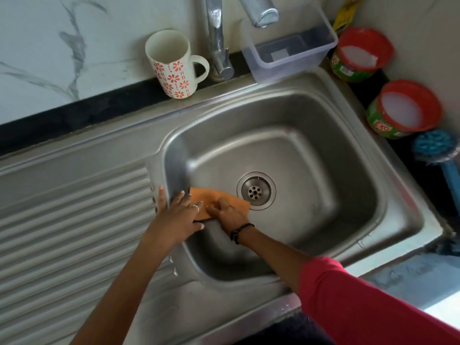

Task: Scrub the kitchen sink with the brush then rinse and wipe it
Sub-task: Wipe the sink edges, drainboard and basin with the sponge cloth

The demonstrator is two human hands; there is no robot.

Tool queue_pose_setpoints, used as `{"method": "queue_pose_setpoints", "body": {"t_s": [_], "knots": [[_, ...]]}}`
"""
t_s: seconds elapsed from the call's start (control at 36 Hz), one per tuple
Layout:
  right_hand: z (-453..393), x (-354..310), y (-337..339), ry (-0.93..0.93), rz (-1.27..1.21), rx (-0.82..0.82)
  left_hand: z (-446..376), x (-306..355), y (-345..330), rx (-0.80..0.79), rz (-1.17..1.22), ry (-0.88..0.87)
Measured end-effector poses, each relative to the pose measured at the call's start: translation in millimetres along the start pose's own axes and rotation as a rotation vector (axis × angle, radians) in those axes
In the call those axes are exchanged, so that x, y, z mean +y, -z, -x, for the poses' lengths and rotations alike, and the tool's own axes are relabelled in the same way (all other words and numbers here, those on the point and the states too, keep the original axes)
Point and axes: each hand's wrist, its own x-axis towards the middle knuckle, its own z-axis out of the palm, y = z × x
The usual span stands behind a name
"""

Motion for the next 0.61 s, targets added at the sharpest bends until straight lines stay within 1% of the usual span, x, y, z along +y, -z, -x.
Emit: {"method": "queue_pose_setpoints", "body": {"t_s": [0.03, 0.11, 0.14, 0.19, 0.22, 0.25, 0.31, 0.33, 0.36, 0.39, 0.42, 0.44, 0.47, 0.5, 0.56, 0.61], "knots": [[4, -1, -1, 0.035, 0.06, -0.041, 1, 2, 0, -0.005, 0.007, -0.007], [5, 8, -8, 0.12, 0.097, -0.072, 6, 9, -1, -0.037, 0.029, -0.038], [9, 6, 2, 0.109, 0.152, -0.126, 8, 12, -1, -0.047, 0.037, -0.046], [12, 10, 11, 0.16, 0.286, -0.18, 12, 17, -1, -0.074, 0.052, -0.053], [13, 12, 16, 0.202, 0.321, -0.209, 14, 19, -1, -0.091, 0.056, -0.054], [16, 14, 24, 0.204, 0.344, -0.261, 16, 21, -2, -0.112, 0.06, -0.056], [16, 27, 32, 0.296, 0.442, -0.267, 21, 27, -6, -0.142, 0.08, -0.074], [17, 32, 39, 0.295, 0.522, -0.322, 23, 30, -8, -0.144, 0.104, -0.09], [20, 36, 47, 0.269, 0.535, -0.328, 25, 34, -10, -0.144, 0.134, -0.106], [20, 42, 54, 0.238, 0.461, -0.259, 28, 39, -10, -0.142, 0.163, -0.121], [21, 49, 63, 0.166, 0.382, -0.236, 30, 44, -11, -0.139, 0.19, -0.136], [23, 55, 74, 0.132, 0.357, -0.212, 32, 49, -11, -0.137, 0.213, -0.151], [24, 64, 81, 0.052, 0.367, -0.248, 33, 55, -11, -0.137, 0.231, -0.167], [26, 76, 90, 0.032, 0.413, -0.219, 34, 61, -12, -0.138, 0.245, -0.183], [31, 101, 102, -0.043, 0.476, -0.325, 36, 70, -15, -0.146, 0.258, -0.208], [35, 121, 114, -0.17, 0.449, -0.345, 37, 77, -18, -0.16, 0.254, -0.225]]}}
